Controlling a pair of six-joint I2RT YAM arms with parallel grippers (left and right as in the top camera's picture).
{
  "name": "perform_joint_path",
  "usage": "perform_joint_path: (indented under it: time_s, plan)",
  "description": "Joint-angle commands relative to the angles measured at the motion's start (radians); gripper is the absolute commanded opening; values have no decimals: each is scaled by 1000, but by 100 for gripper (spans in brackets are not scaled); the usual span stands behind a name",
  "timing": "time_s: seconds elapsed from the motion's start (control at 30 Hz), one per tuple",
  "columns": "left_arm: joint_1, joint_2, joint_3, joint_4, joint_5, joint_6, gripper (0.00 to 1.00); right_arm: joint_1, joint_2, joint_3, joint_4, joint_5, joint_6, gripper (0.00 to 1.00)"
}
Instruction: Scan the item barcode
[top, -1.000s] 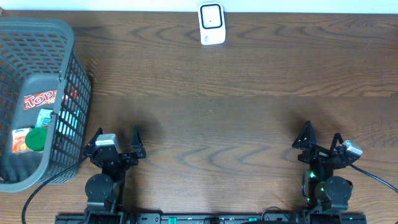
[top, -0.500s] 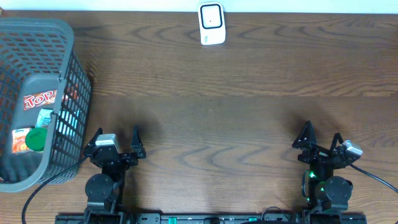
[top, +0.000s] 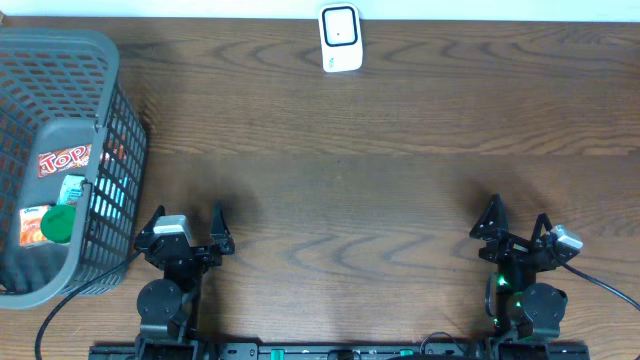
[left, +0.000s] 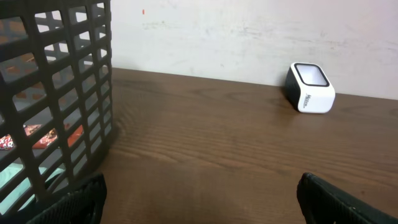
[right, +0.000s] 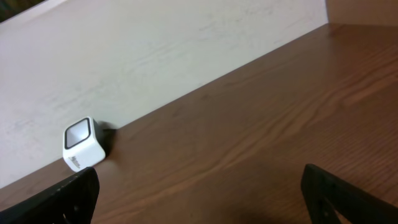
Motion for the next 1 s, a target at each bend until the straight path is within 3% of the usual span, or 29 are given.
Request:
perform_joint_path:
  time_s: [0.0,0.2,0.4,0.6,0.97]
  plan:
    - [-3,-9,-34,-4,14,4,98,10,-2,-1,-4,2,7,99]
    - [-3,-9,-11,14,244,-4,98,10,-2,-1,-4,2,7,99]
    - [-3,19,118,15,246,-29,98,10,-2,-1,-4,2,7,99]
    - [-3,188,339,-28,247,-70,98,10,-2,-1,-4,2,7,99]
    - [-3,742,927,-506,339,-88,98,10,-2,-1,-4,2,7,99]
